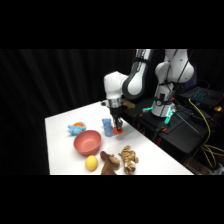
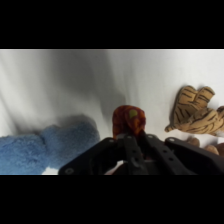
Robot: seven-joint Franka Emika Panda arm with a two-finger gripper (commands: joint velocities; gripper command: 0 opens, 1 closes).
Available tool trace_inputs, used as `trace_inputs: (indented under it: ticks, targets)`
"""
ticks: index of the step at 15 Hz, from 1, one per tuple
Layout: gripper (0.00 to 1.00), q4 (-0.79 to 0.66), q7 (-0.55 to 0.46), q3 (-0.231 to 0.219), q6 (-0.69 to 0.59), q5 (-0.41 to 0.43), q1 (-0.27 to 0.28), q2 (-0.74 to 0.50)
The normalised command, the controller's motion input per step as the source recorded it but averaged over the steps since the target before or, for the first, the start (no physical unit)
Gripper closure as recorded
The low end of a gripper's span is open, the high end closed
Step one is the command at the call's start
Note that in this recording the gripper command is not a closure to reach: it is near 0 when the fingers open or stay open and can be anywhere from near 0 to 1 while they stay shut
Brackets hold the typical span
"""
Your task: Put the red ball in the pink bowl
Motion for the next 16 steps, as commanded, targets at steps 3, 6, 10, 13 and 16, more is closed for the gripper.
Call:
trace_inputs:
  ticks: [3, 6, 10, 13, 16]
  targets:
    - [0.27, 0.08, 0.27, -0.261, -0.37, -0.33, 0.205, -0.5]
    - [0.27, 0.34, 0.15, -0.181, -0.29, -0.219, 0.18, -0.12]
    - [0.27, 0.44, 0.06, -0.112, -0.2, -0.166, 0.15, 0.19]
    - [0.27, 0.51, -0.03, -0.092, -0.21, -0.152, 0.089, 0.37]
    - [0.27, 0.6, -0.05, -0.072, -0.27, -0.159, 0.057, 0.43]
